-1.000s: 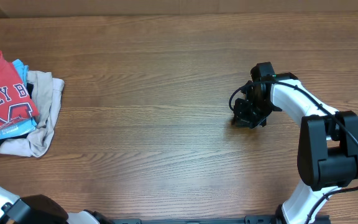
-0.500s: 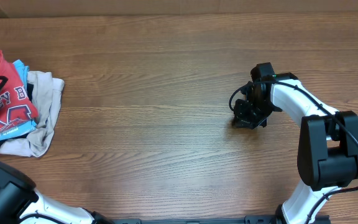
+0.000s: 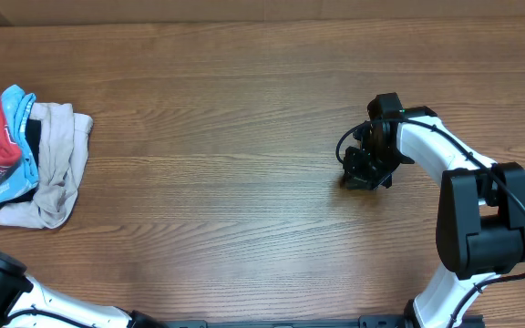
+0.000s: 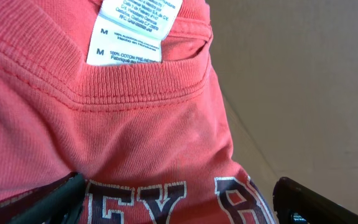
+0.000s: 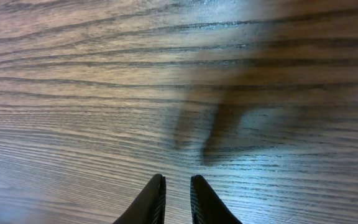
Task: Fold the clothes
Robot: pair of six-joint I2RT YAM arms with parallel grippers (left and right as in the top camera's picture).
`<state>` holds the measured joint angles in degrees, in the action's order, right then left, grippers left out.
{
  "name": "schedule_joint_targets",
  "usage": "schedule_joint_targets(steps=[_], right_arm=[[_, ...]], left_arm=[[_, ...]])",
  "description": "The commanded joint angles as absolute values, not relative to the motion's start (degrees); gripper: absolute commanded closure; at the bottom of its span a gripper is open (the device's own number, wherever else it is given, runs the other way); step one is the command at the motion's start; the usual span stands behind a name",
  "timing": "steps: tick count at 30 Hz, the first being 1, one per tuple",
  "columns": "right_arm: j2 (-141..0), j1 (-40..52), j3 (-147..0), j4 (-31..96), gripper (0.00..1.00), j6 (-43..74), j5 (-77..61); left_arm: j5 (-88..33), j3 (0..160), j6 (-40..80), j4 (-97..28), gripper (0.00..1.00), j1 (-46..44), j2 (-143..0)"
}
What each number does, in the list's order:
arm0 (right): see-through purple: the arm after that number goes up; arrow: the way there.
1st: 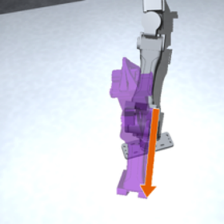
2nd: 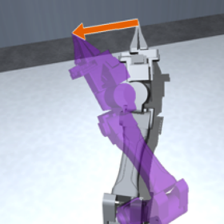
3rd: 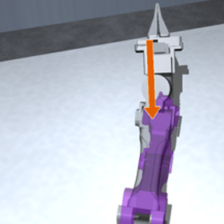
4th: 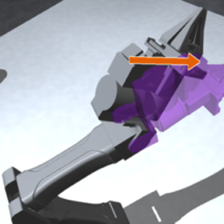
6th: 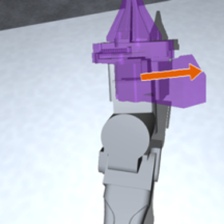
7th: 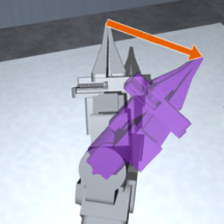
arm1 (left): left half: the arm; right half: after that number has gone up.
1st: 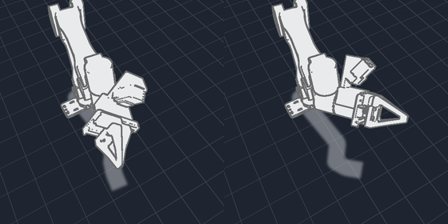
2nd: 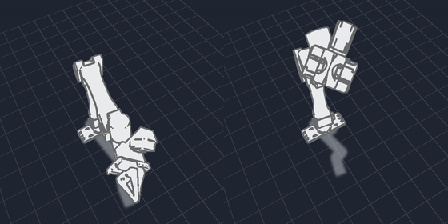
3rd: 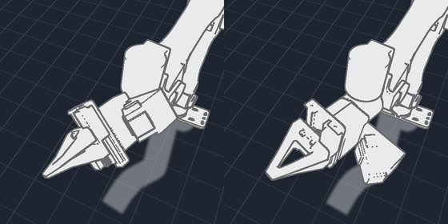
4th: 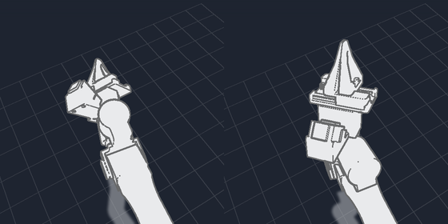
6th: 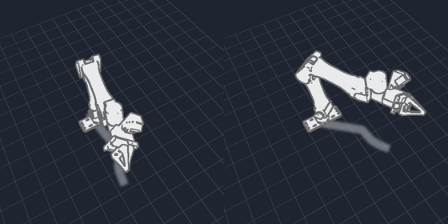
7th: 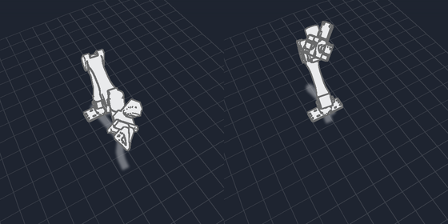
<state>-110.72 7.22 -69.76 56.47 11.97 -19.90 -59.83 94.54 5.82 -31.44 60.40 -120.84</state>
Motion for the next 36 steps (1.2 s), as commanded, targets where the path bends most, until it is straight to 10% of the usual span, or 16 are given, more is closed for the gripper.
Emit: schedule_joint_targets(steps=[1, 16, 18, 20, 22, 36], right_arm=[[-109.08, 7.31, -71.11, 56.27, 0.82, 11.97, -19.51], [-109.08, 7.31, -80.47, 55.22, 0.73, 11.44, -15.53], [-109.08, 7.31, -83.42, 55.27, 0.63, 9.89, -14.35], [-109.08, 7.31, -87.88, 55.22, 0.21, 6.98, -14.35], [-109.08, 7.31, -90.17, 54.50, 0.03, 7.01, -13.91], [-108.27, 6.24, -95.66, 56.12, 0.00, 7.46, -12.32]], left_arm=[[-53.36, 93.47, 5.19, -31.79, 0.00, 59.68, -125.67], [-45.45, 101.75, 10.61, -32.84, 0.00, 51.59, -101.56], [-41.43, 101.75, 8.91, -34.26, 0.00, 46.78, -98.52], [-34.63, 101.75, 5.21, -38.70, 0.00, 38.04, -95.46], [-28.95, 101.75, 2.74, -41.95, 0.00, 32.01, -94.70], [-10.94, 101.75, 2.92, -62.52, 0.00, 2.94, -95.50]])
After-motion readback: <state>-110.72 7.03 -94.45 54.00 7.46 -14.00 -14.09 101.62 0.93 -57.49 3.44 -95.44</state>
